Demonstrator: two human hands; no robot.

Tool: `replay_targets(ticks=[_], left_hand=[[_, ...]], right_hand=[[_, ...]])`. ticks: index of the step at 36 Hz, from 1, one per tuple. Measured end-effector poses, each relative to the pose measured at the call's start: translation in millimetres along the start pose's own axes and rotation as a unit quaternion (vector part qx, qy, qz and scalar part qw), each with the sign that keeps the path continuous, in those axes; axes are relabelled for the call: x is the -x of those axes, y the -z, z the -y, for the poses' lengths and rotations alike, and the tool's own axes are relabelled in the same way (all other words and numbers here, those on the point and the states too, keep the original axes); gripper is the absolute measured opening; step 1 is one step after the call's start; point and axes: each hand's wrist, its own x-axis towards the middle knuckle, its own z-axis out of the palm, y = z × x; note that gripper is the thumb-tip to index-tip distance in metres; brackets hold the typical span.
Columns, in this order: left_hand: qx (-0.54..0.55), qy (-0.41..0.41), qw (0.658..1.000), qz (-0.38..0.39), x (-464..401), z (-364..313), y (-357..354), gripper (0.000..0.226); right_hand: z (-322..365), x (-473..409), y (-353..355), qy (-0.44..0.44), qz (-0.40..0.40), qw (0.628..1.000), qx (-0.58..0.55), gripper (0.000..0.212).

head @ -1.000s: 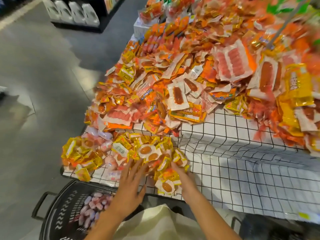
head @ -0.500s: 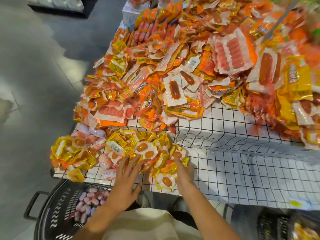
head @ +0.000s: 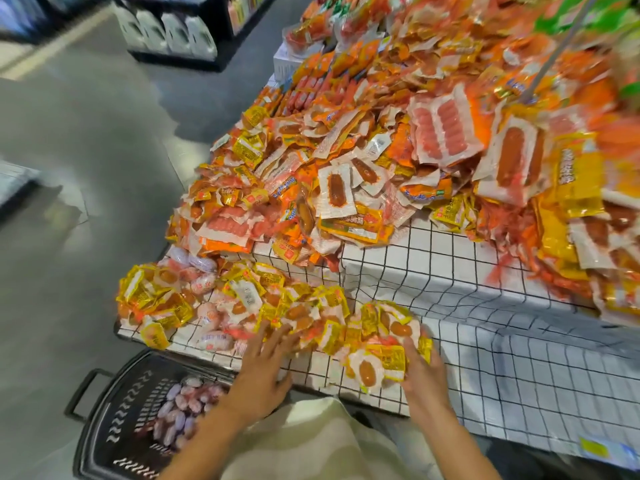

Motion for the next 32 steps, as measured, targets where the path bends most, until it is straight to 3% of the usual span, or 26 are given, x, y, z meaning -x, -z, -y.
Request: replay_targets(ticks=[6, 9, 11, 13, 15, 17, 19, 20, 22, 24, 27, 29, 32], left_hand=[[0.07, 0.039, 0.994, -0.072, 0.1, -33.9, -3.7, 0.042], [0.166, 0.065, 0.977, -0.117, 1.7, -51.2, 0.2, 0.035], [0.303, 0.109, 0.94, -0.113, 0.7, -63.8, 8.3, 0.031], [0.512, 0.185, 0.836, -0.06, -2.7, -75.7, 17.1, 0.034], [0.687, 0.256, 0.68, 0.011, -4.6, -76.7, 21.1, 0.056], [0.81, 0.231, 0.532, 0.087, -2.3, -73.3, 21.9, 0.071], [0.869, 0.198, 0.442, 0.1, 1.3, -73.2, 26.9, 0.086], [0.885, 0.182, 0.418, 0.091, 3.5, -73.9, 30.5, 0.091], [0.901, 0.142, 0.403, 0.079, 5.8, -73.6, 34.2, 0.093], [0.899, 0.142, 0.41, 0.052, 11.7, -70.3, 38.1, 0.085], [0.858, 0.205, 0.472, -0.002, 23.5, -62.0, 40.4, 0.075], [0.863, 0.224, 0.453, -0.004, 27.3, -50.6, 36.8, 0.074], [0.856, 0.242, 0.457, -0.027, 34.4, -39.7, 42.0, 0.043]], right_hand=[[27.4, 14.3, 19.6, 0.008, 0.028, 0.999, -0.017, 0.024], [40.3, 25.5, 16.8, 0.002, 0.067, 0.998, -0.021, 0.029], [48.7, 34.7, 10.7, -0.015, 0.11, 0.993, -0.029, 0.035], [55.0, 43.3, 3.1, -0.045, 0.164, 0.985, -0.04, 0.039], [57.2, 50.5, -6.2, -0.083, 0.214, 0.973, -0.04, 0.04], [54.7, 55.8, -17.6, -0.111, 0.246, 0.963, -0.023, 0.037], [48.6, 61.2, -32.1, -0.118, 0.264, 0.957, 0.019, 0.036], [43.5, 62.1, -38.3, -0.114, 0.269, 0.956, 0.038, 0.033], [33.4, 63.2, -48.2, -0.096, 0.272, 0.955, 0.073, 0.028], [26.6, 64.0, -54.7, -0.076, 0.28, 0.95, 0.12, 0.032], [20.9, 63.8, -61.0, -0.076, 0.315, 0.932, 0.16, 0.039], [20.5, 61.9, -66.4, -0.066, 0.34, 0.921, 0.176, 0.034], [19.2, 48.1, -73.1, -0.015, 0.308, 0.929, 0.205, 0.026]])
